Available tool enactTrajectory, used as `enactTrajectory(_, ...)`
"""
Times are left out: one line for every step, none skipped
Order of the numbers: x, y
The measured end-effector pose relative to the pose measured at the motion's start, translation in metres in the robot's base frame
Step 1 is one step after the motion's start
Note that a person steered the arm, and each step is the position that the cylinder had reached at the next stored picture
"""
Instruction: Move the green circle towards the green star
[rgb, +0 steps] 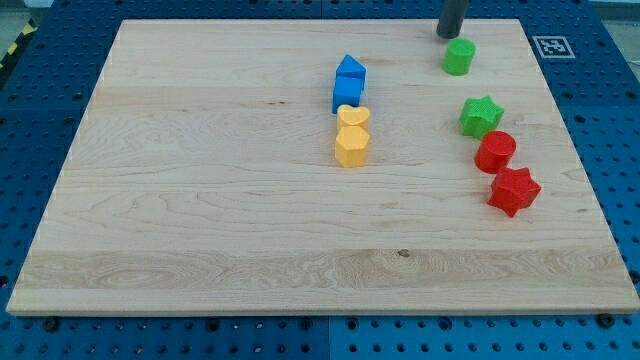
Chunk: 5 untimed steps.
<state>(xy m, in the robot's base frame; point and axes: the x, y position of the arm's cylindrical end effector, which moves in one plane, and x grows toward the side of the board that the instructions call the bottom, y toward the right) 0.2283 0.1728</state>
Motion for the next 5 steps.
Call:
enactTrajectory(0.0,-0.02)
enactTrajectory(0.0,-0.016)
enactTrajectory(0.001,-0.002)
enactTrajectory(0.016,0.002)
enactTrajectory(0.036,0.002)
